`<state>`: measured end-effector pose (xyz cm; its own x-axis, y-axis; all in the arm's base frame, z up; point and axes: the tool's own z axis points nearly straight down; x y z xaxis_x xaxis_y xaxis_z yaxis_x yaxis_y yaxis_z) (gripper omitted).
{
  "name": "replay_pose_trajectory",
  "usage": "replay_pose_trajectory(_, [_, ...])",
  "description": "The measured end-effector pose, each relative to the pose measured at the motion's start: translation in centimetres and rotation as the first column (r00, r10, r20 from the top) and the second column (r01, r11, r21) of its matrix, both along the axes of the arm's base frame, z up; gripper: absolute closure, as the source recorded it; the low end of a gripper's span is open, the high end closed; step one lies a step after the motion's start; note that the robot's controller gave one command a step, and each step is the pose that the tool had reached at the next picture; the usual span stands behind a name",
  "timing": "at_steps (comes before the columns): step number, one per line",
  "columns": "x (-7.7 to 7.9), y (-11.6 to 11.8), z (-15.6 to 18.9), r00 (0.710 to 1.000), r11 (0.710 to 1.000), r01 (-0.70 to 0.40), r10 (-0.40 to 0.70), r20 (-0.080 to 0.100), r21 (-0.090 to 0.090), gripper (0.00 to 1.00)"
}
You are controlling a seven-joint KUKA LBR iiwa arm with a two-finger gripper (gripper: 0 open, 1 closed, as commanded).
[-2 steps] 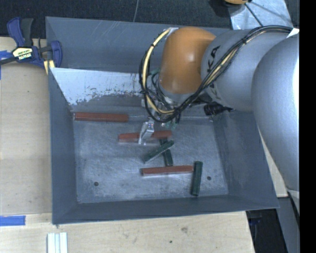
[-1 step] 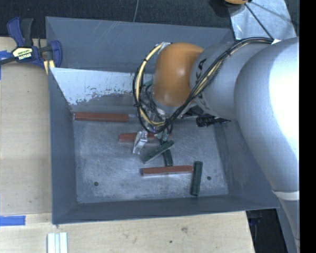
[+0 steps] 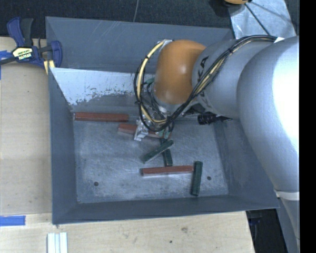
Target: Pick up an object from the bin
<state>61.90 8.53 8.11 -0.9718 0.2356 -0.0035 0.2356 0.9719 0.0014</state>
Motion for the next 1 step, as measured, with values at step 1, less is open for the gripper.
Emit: replay_pose_trajectory(1, [0.0,0.0,0.0,1.0,1.0,0.0,0.0,0.0,0.0,1.0])
